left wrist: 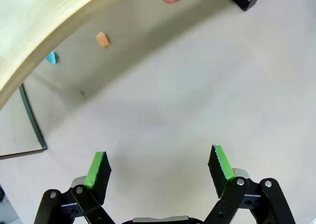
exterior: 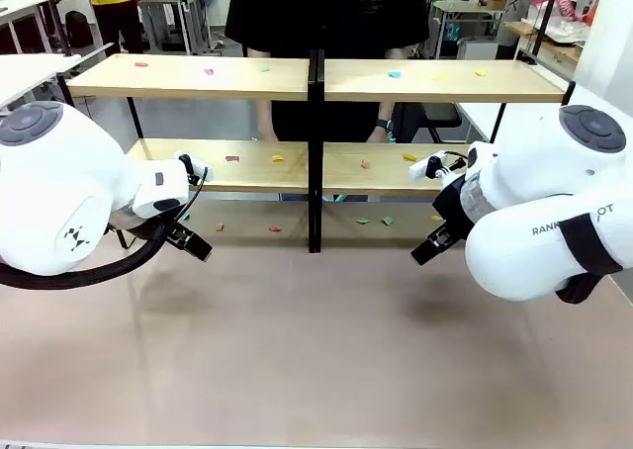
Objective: Clean the shelves.
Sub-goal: Pick up the Duster when the human hands it over.
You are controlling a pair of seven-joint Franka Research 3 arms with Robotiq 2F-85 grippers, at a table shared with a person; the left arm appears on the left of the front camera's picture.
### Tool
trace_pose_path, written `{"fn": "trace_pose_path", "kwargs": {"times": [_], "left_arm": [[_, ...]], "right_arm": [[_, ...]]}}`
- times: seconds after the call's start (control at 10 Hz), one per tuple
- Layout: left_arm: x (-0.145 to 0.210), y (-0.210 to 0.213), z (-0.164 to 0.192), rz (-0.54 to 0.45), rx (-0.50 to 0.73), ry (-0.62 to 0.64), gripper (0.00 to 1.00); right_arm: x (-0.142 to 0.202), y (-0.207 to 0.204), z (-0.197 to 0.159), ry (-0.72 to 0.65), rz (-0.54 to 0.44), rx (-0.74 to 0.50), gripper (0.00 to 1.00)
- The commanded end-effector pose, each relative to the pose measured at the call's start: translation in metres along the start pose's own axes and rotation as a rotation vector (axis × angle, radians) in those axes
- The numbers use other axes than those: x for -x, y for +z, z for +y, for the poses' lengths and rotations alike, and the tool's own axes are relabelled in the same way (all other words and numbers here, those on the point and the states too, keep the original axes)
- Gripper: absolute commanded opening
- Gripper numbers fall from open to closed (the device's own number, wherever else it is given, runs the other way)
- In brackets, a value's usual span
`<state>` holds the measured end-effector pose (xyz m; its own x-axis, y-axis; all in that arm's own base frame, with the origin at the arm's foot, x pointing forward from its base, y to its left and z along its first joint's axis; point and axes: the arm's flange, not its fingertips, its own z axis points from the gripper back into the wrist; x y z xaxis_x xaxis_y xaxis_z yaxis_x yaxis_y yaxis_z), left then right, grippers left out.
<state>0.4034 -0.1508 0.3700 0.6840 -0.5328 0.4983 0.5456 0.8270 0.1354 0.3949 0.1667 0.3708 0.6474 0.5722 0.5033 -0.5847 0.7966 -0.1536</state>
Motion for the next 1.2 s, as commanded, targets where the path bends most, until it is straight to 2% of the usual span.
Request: {"fn": "trace_pose_path", "kwargs": {"times": [0.0,1.0,1.1], "left_arm": [[0.000,0.000,0.000,0.000,0.000,0.000,1.00],[0.000,0.000,0.000,0.000,0.000,0.001,1.00],[-0.008,0.027,0.001,-0.053,0.102,-0.025,1.00]], "right_arm": [[0.000,0.000,0.000,0.000,0.000,0.000,1.00],[0.000,0.000,0.000,0.000,0.000,0.000,1.00],[-0.003,0.025,-0.004,-0.006,-0.025,-0.062,1.00]]}}
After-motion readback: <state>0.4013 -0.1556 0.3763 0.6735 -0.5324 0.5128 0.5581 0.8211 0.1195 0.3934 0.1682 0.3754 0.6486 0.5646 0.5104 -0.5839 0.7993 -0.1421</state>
